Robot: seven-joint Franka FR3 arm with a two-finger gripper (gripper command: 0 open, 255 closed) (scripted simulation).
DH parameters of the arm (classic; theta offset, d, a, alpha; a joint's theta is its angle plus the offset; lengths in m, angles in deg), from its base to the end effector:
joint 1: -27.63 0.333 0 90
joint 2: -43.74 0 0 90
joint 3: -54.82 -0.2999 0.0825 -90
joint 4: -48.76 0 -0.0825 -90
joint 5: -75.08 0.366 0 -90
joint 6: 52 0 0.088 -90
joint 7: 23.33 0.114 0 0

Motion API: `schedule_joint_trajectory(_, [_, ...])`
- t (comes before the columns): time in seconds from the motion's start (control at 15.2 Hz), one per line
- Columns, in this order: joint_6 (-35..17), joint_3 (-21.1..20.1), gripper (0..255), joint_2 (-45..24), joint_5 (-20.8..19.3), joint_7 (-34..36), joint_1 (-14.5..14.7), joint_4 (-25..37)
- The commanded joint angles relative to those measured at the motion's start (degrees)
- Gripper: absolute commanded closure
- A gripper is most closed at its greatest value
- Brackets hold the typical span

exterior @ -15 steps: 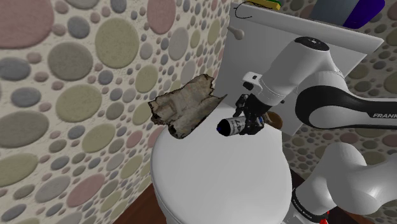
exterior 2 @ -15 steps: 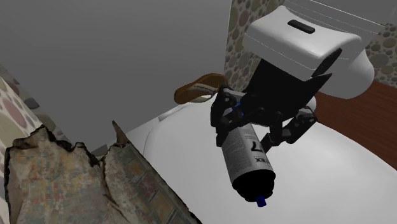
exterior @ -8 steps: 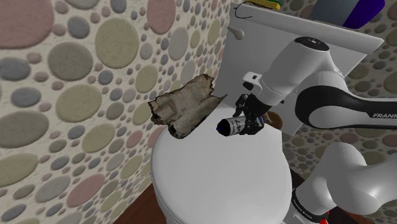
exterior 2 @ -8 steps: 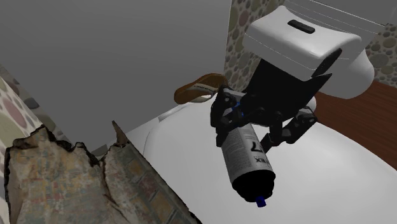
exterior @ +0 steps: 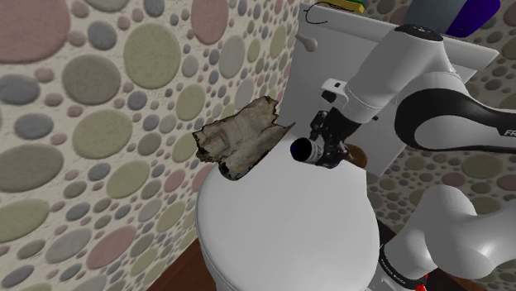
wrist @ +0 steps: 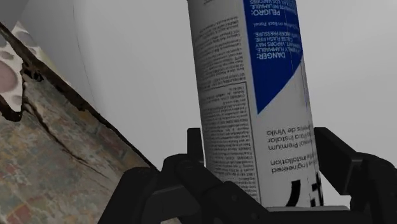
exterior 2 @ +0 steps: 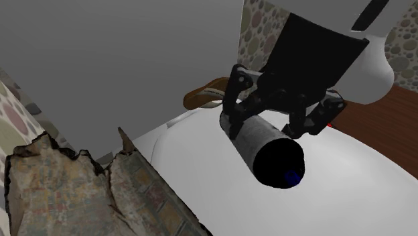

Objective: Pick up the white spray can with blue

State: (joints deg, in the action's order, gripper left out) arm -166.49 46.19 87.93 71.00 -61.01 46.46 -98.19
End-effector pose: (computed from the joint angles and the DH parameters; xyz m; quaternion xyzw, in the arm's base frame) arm 0.2983 0.1545 0.5092 0.8378 0.5301 0.0885 0.0961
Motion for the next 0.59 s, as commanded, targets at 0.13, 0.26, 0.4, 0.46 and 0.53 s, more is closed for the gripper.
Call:
schedule_joint_trajectory(0.13, [2.97,0.11,255,0.04,0.04,-0.33,-0.03,2.97])
schedule_joint_trajectory(0.26, [4.45,0.19,255,-0.06,0.03,-0.53,-0.07,4.56])
schedule_joint_trajectory(0.4, [5.91,0.27,255,-0.21,0.02,-0.73,-0.13,6.19])
schedule_joint_trajectory(0.46, [6.03,0.28,255,-0.21,0.01,-0.75,-0.13,6.31])
schedule_joint_trajectory(0.53, [6.03,0.27,255,-0.22,0.01,-0.75,-0.13,6.31])
